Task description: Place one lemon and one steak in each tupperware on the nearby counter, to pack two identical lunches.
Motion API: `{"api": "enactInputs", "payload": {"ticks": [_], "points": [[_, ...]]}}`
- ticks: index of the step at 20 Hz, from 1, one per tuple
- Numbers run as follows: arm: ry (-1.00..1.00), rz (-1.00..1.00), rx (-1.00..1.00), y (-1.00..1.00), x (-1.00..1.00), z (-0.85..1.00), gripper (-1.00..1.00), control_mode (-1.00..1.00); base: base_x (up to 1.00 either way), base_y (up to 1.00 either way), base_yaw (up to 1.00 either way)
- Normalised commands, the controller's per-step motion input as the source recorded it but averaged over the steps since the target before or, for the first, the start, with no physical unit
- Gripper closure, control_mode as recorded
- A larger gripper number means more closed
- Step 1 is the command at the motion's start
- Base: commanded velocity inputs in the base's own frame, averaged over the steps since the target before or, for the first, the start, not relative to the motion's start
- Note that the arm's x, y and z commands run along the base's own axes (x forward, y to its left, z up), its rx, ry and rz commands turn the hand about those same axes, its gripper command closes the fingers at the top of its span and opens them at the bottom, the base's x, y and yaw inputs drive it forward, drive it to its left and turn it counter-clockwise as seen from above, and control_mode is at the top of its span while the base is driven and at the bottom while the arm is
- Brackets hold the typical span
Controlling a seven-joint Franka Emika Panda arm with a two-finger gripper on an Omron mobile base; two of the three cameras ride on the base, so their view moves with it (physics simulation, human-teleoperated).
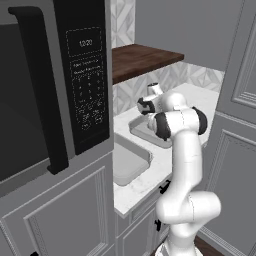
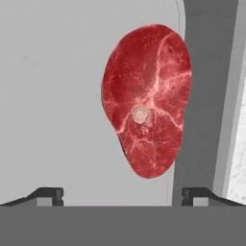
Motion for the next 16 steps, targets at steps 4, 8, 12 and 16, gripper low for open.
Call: {"api": "enactInputs", "payload": {"ticks": [4,8,12,16], "points": [[-0.17,0.0,0.04,0.0,-0.86,0.66,-1.0,-1.0,0.0,0.0,0.0],[-0.41,0.0,0.12,0.0,-1.0,0.42,-1.0,-1.0,0.0,0.0,0.0],[-0.59,0.0,0.25,0.0,-1.0,0.33,-1.0,-1.0,0.0,0.0,0.0],[-0.4,-0.01,0.13,0.04,-1.0,0.73,-1.0,-1.0,0.0,0.0,0.0]]}}
